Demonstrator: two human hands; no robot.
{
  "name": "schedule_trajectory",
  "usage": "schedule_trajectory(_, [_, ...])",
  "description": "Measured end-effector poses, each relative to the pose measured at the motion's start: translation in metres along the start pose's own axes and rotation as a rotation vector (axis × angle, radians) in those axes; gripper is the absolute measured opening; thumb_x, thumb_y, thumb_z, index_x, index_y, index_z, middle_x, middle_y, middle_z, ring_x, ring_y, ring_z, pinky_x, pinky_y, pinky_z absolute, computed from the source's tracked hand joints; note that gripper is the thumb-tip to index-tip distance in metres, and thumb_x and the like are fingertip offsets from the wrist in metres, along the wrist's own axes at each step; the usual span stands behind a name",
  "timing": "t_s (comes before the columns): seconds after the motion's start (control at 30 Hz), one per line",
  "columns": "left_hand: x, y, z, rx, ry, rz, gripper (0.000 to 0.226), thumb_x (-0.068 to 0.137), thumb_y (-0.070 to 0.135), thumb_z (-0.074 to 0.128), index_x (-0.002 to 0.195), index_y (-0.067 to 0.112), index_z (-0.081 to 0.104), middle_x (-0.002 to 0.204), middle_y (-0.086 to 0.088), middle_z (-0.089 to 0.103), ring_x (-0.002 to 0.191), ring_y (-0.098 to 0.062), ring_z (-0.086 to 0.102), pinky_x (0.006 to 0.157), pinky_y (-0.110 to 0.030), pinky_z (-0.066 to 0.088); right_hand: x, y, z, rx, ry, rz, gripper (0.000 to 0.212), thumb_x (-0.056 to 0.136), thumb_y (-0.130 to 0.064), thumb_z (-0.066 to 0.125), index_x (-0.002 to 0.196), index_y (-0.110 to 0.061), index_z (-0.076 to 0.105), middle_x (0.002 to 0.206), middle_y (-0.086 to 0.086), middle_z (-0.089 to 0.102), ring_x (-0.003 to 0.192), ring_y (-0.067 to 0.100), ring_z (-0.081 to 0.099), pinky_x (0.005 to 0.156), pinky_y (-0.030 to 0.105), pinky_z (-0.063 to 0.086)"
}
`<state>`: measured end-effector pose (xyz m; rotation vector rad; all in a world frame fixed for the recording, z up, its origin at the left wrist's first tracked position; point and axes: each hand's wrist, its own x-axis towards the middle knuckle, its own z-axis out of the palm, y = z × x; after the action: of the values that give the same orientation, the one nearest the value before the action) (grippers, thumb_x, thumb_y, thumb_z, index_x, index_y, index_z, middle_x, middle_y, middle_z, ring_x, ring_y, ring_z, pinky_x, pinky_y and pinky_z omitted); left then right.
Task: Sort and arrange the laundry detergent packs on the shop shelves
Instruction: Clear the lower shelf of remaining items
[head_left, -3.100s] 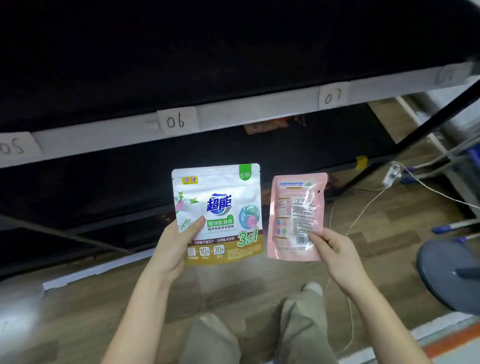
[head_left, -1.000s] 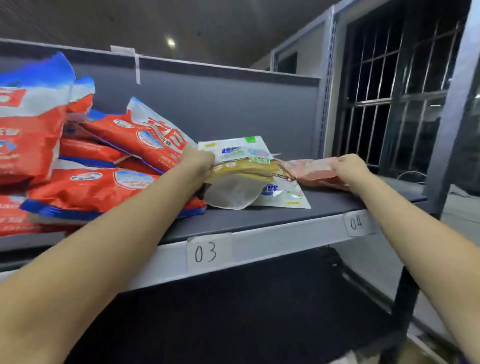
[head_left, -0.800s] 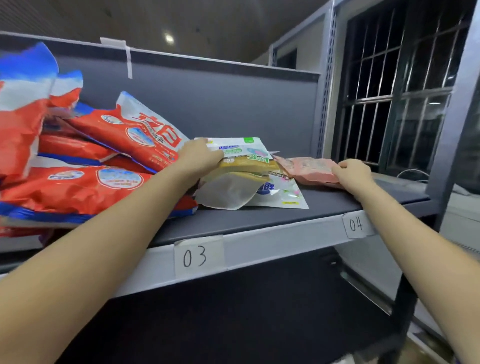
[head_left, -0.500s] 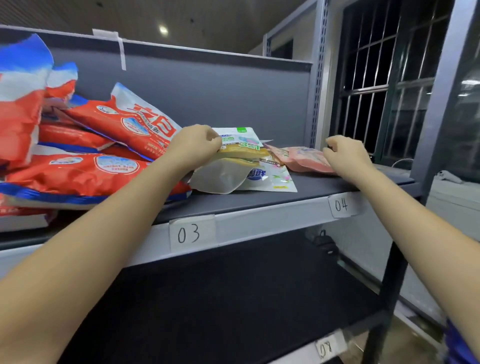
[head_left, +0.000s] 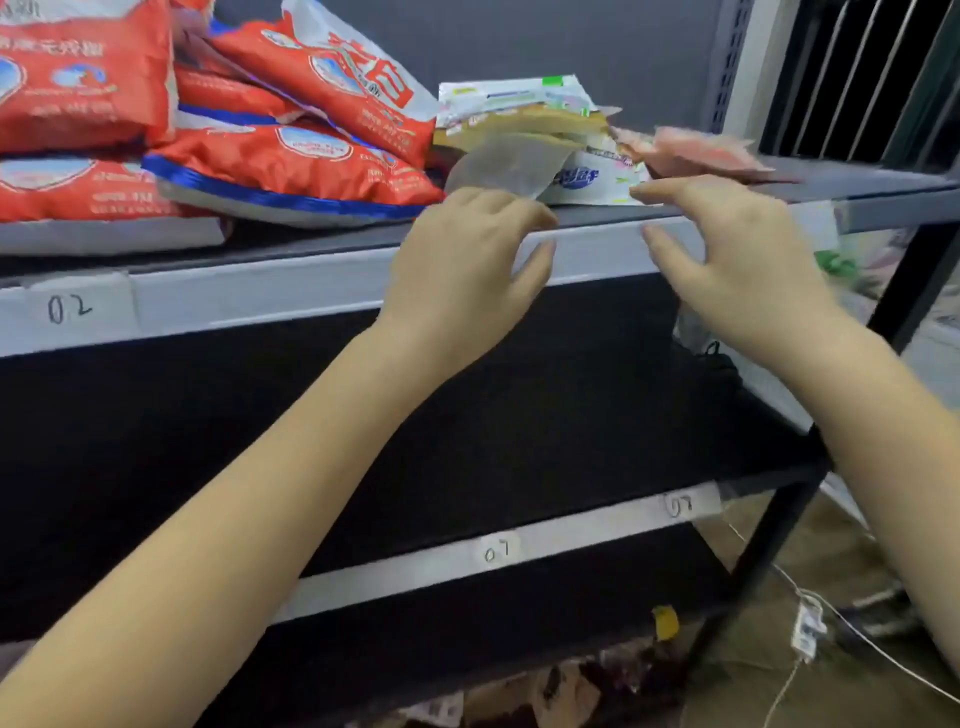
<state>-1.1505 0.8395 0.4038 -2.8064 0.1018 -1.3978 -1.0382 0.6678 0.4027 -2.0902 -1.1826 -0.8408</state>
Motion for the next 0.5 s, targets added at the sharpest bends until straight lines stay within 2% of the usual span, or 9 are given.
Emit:
schedule_trajectory(0.07, [-0.032, 0.01, 0.002, -0.043, 0.013, -0.014, 0.032, 0.09, 0.028, 0.045, 0.102, 0.012, 0.07, 0.097, -0.003, 0.07, 0.094, -0.026, 0.062, 0.08, -0.036, 0.046, -0.032, -0.015, 0.006, 0.062, -0.011, 0.005, 0.035, 0.092, -0.018, 0.049, 0.123, -0.006, 0.059, 0.121, 0.01, 0.062, 0.108, 0.014, 0.051, 0.089, 0.012, 0.028])
schedule_trajectory(0.13, [-0.067, 0.02, 0.006, -0.085, 0.001, -0.037, 0.026, 0.091, 0.024, 0.048, 0.102, 0.014, 0.07, 0.097, 0.001, 0.071, 0.094, -0.02, 0.063, 0.081, -0.031, 0.046, -0.066, -0.027, 0.015, 0.121, -0.048, 0.024, 0.034, 0.091, -0.018, 0.049, 0.122, -0.007, 0.06, 0.118, 0.007, 0.064, 0.103, 0.011, 0.052, 0.088, 0.01, 0.029])
schedule_trajectory(0.23, [-0.121, 0.029, 0.022, -0.127, -0.088, -0.085, 0.024, 0.093, 0.021, 0.049, 0.104, 0.015, 0.069, 0.097, 0.004, 0.07, 0.097, -0.014, 0.063, 0.085, -0.029, 0.047, -0.118, -0.038, 0.035, 0.176, -0.141, 0.07, 0.034, 0.093, -0.018, 0.05, 0.125, -0.01, 0.058, 0.122, 0.003, 0.062, 0.114, 0.009, 0.052, 0.097, 0.009, 0.031])
schedule_trajectory(0.37, [-0.195, 0.036, 0.044, -0.179, -0.244, -0.178, 0.024, 0.093, 0.02, 0.048, 0.105, 0.015, 0.069, 0.099, 0.004, 0.069, 0.099, -0.011, 0.061, 0.09, -0.022, 0.039, -0.186, -0.045, 0.07, 0.226, -0.294, 0.189, 0.035, 0.094, -0.015, 0.052, 0.129, -0.012, 0.055, 0.125, 0.0, 0.059, 0.116, -0.003, 0.04, 0.1, -0.002, 0.02])
schedule_trajectory(0.5, [-0.267, 0.035, 0.064, -0.207, -0.423, -0.28, 0.027, 0.092, 0.023, 0.045, 0.102, 0.017, 0.069, 0.097, 0.007, 0.069, 0.098, -0.012, 0.062, 0.088, -0.024, 0.043, -0.247, -0.056, 0.113, 0.25, -0.469, 0.334, 0.034, 0.096, -0.017, 0.051, 0.13, -0.015, 0.054, 0.124, -0.005, 0.058, 0.116, -0.004, 0.041, 0.098, 0.002, 0.022])
